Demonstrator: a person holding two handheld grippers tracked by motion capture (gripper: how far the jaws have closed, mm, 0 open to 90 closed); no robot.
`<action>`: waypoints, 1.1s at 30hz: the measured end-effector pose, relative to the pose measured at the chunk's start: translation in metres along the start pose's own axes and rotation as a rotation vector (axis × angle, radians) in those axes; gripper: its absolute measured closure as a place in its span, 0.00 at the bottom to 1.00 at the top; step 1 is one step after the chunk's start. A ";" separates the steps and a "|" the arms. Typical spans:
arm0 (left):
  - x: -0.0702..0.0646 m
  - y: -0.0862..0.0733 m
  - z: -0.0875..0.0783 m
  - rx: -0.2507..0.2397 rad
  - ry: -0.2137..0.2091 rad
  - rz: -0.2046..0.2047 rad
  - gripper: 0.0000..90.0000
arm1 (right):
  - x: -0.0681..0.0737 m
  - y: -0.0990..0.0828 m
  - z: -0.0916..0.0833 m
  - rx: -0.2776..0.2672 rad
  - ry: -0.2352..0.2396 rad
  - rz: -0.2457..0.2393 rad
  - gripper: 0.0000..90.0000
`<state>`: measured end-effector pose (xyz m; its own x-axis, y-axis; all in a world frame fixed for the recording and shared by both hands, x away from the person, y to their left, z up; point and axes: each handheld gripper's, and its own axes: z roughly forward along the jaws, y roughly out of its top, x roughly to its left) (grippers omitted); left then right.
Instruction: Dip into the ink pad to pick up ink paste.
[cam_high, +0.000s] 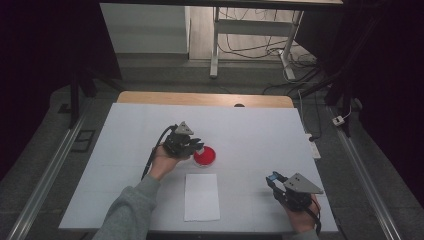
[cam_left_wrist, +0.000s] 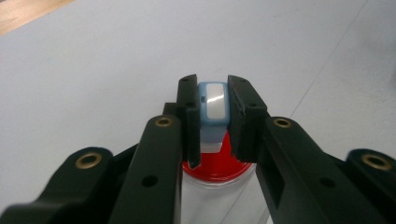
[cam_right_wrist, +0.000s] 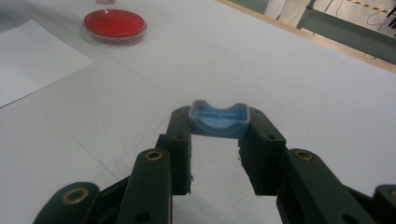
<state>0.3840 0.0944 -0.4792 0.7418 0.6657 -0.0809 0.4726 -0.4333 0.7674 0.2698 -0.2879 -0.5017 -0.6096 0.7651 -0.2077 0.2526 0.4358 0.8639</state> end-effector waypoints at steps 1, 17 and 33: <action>0.001 0.000 0.001 0.001 0.001 -0.002 0.85 | 0.000 0.000 0.000 -0.001 0.002 0.001 0.72; 0.003 -0.007 0.013 0.050 0.021 0.003 0.84 | 0.000 0.000 0.000 0.001 0.002 0.000 0.72; 0.003 -0.008 0.017 0.069 0.018 0.008 0.85 | 0.000 0.000 0.000 0.001 0.003 0.001 0.72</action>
<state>0.3902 0.0894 -0.4968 0.7371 0.6728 -0.0633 0.4993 -0.4790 0.7220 0.2701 -0.2879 -0.5023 -0.6114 0.7642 -0.2056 0.2538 0.4354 0.8637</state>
